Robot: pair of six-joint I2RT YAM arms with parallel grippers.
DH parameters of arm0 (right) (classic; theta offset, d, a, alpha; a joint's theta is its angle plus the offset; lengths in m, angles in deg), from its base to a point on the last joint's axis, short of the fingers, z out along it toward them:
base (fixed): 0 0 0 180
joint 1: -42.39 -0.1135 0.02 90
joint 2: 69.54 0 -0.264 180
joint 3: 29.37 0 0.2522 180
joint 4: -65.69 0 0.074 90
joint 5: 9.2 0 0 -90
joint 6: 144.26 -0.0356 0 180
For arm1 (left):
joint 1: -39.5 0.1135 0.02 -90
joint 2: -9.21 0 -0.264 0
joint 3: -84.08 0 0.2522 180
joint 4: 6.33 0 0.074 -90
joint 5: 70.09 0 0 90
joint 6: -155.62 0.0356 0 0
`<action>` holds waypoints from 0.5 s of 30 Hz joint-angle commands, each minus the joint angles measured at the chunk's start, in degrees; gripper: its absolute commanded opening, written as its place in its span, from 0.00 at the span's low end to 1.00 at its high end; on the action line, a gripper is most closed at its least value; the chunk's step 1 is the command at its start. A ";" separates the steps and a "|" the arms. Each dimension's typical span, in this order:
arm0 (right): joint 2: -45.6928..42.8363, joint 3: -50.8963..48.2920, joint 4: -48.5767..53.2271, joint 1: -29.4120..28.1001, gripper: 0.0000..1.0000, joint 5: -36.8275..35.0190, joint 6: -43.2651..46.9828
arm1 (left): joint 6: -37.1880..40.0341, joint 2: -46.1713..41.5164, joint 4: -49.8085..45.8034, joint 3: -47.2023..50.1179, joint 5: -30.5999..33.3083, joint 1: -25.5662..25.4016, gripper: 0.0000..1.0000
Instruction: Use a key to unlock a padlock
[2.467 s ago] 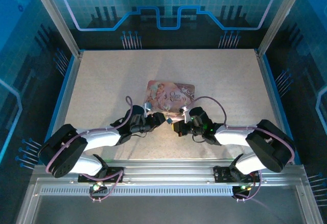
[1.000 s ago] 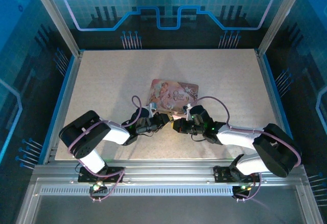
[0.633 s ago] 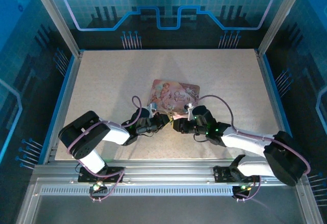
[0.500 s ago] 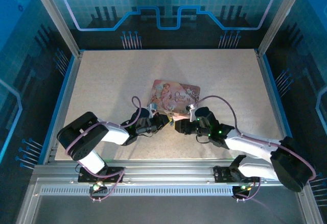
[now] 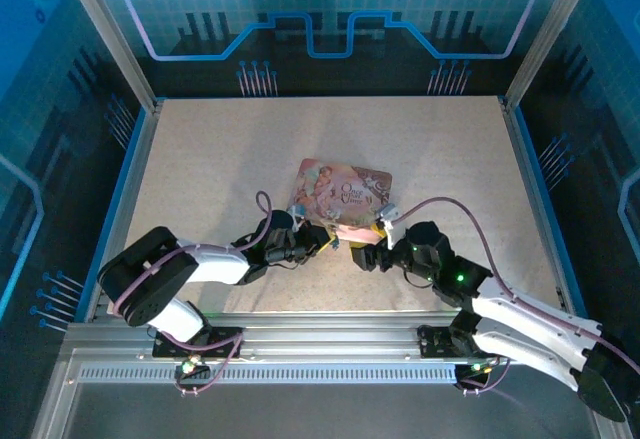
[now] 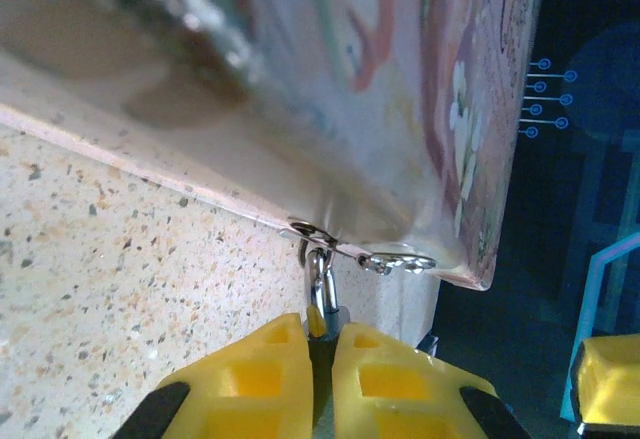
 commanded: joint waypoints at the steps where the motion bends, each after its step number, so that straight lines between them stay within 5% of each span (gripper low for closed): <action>1: -0.88 -0.18 3.05 -2.19 0.83 -1.49 11.86 | -4.04 -3.01 -0.99 -1.64 -0.48 -0.55 0.00; 15: 7.69 0.59 -2.79 -12.45 0.88 -13.08 37.06 | -11.28 -7.11 -5.58 -2.19 0.33 -0.75 0.00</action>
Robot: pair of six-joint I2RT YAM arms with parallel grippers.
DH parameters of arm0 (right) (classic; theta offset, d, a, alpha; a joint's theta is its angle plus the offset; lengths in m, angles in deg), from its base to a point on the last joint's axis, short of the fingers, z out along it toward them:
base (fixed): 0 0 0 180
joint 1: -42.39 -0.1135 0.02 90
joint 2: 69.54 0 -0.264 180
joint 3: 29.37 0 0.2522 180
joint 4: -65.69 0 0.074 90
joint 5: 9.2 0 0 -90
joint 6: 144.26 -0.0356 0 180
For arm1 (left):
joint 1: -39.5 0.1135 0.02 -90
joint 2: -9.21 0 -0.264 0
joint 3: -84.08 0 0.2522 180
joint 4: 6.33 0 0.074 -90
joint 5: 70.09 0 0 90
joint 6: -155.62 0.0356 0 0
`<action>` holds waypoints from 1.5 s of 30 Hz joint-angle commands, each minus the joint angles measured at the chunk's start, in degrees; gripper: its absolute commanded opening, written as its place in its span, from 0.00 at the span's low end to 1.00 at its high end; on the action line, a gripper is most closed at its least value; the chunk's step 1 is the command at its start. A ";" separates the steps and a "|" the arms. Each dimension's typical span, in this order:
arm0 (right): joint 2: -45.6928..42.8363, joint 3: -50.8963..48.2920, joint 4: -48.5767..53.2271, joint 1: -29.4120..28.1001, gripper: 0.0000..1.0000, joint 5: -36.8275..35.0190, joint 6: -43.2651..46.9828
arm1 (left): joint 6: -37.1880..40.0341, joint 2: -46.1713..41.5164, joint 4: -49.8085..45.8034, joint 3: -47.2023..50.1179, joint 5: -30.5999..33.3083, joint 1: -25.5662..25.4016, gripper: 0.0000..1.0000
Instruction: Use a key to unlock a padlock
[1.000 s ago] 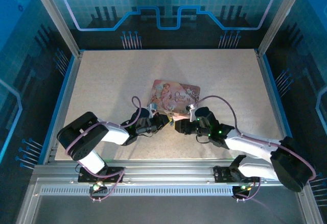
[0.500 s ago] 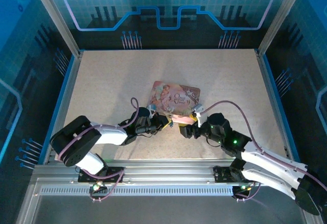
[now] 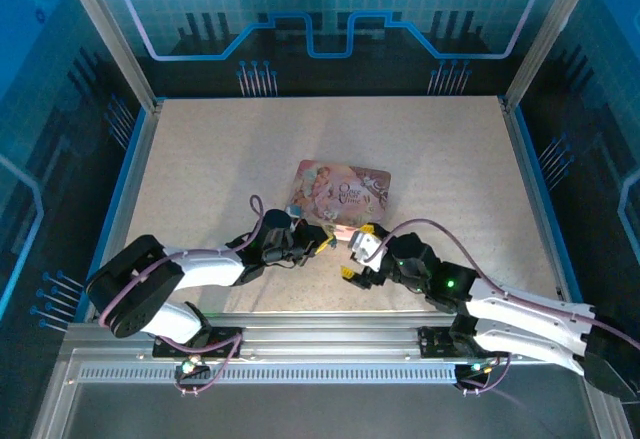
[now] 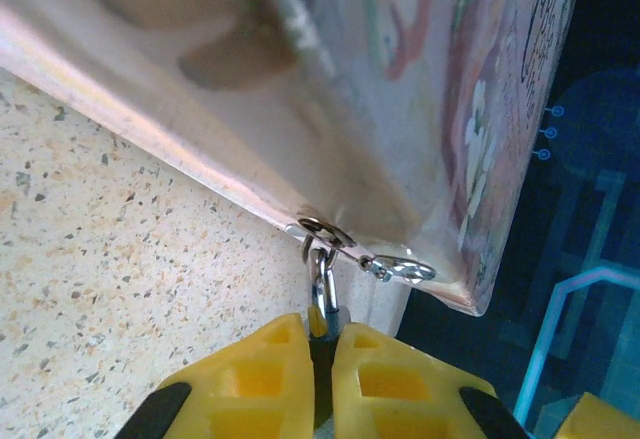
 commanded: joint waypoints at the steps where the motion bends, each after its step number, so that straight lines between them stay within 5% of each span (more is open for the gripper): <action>1: 3.92 1.14 -2.01 -2.70 0.88 -6.98 9.21 | -3.66 -2.84 -0.33 -1.93 -0.23 -0.52 0.00; 14: 18.02 4.31 -13.93 -5.47 0.69 -11.46 12.77 | -4.72 -4.78 -1.20 -1.38 0.35 -0.55 0.00; 24: 22.09 5.77 -15.29 -5.73 0.44 -11.60 12.06 | -5.12 -4.08 -0.18 -1.36 0.12 -0.54 0.00; 45: 27.64 7.63 -17.74 -5.85 0.11 -14.09 11.35 | -5.66 -3.88 0.14 -1.20 0.13 -0.52 0.00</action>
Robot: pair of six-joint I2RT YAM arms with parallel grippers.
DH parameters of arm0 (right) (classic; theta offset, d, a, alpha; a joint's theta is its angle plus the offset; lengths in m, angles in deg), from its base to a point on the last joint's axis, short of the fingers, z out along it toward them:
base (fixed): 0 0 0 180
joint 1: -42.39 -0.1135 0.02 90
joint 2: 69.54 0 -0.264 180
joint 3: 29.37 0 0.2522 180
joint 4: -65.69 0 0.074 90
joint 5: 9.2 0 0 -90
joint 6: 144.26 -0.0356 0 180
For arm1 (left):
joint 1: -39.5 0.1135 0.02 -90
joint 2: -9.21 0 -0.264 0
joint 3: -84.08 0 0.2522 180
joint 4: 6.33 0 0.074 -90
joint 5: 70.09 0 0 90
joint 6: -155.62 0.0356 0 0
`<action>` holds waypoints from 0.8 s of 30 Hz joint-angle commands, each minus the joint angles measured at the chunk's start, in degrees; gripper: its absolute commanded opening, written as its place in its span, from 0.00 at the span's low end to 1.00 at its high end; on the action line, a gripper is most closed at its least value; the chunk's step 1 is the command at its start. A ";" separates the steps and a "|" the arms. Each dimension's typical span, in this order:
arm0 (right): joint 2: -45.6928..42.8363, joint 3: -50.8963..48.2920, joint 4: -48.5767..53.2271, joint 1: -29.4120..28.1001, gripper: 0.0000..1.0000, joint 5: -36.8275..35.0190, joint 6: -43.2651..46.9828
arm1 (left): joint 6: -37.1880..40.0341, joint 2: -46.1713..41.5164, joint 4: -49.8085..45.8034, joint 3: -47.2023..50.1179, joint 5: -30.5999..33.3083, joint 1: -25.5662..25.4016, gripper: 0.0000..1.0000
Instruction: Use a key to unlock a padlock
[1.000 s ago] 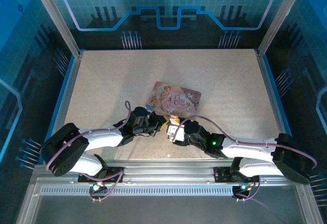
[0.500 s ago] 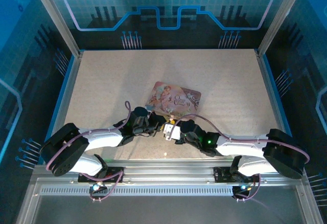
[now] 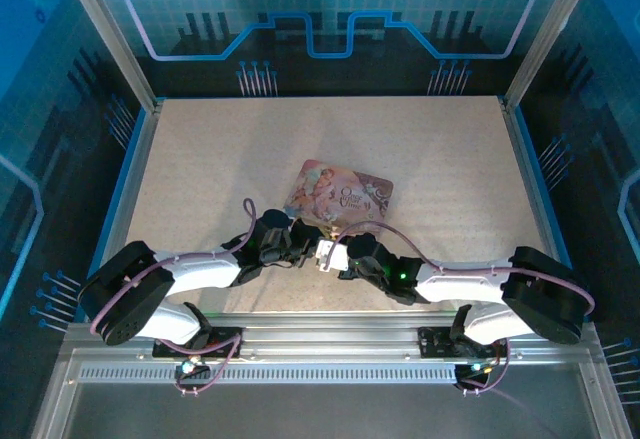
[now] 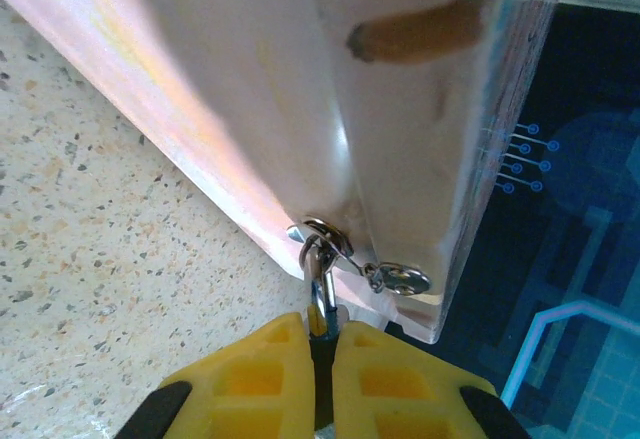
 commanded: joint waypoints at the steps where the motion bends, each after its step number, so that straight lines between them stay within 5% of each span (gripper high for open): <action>1: 0.81 1.50 -2.41 -0.86 0.09 -0.87 -1.21 | -0.27 -1.06 4.14 -1.14 -1.60 -0.43 0.00; 13: -0.16 1.52 -2.51 -0.93 0.00 -3.87 -7.13 | -0.88 -0.45 5.17 -0.80 -1.47 -0.41 0.00; 24: 0.11 3.05 -0.86 -0.97 0.00 -2.82 -30.09 | -0.94 -0.45 5.25 -0.52 -1.09 -0.42 0.00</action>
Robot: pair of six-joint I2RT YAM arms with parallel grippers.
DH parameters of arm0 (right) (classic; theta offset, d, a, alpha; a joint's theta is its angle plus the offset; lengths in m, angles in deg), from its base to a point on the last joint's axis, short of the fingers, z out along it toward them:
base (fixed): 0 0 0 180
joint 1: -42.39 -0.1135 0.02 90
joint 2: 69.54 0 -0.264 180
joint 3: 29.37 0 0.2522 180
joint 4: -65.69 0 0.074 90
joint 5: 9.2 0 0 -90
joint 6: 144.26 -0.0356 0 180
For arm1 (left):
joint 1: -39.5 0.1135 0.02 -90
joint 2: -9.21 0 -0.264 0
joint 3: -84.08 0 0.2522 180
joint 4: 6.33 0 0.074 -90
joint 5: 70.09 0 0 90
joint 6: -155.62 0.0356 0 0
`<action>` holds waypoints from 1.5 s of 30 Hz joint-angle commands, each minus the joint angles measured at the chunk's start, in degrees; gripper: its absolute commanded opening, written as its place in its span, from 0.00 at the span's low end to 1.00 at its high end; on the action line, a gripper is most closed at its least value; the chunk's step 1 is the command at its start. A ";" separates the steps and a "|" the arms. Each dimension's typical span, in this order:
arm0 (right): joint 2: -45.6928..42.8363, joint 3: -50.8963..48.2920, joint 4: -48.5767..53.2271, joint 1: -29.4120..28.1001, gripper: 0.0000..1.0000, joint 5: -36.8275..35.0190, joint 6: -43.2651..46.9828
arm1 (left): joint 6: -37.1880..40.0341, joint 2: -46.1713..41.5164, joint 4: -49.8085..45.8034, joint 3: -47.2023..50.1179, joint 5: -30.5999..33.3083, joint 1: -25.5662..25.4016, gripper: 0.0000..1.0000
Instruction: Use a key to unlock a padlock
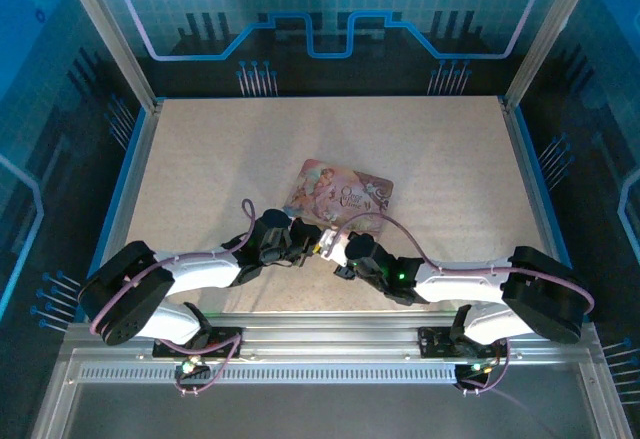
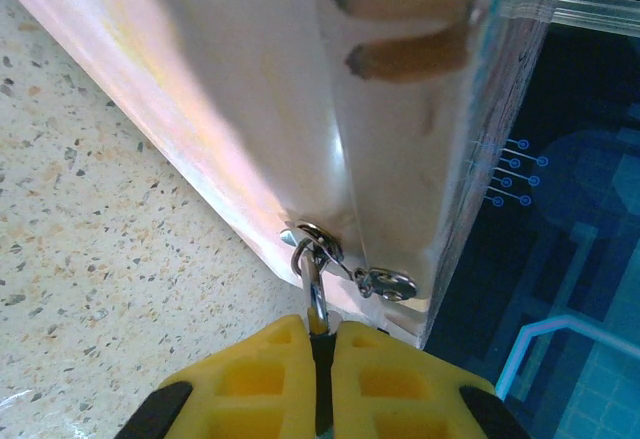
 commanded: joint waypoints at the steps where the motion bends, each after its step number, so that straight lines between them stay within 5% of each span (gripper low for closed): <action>1: 0.19 2.40 -2.02 -0.20 0.00 -0.73 -13.90 | 0.92 -0.44 4.94 -0.46 -1.92 -0.52 0.00; 10: 1.63 2.92 -2.47 -0.21 0.00 2.71 -34.42 | 1.56 0.14 4.78 -0.01 -1.30 -0.65 0.00; 22: 3.25 2.62 -1.90 0.15 0.00 3.96 -40.33 | 2.25 1.66 5.62 0.46 -1.01 -0.63 0.00; 32: 4.32 -0.04 -2.79 1.81 0.00 6.51 -49.96 | 5.85 -0.81 -0.60 0.25 0.75 -0.32 0.35; 45: 5.98 -6.06 -11.30 5.81 0.00 13.76 -60.17 | 11.46 -10.83 -14.97 1.04 4.90 2.15 0.59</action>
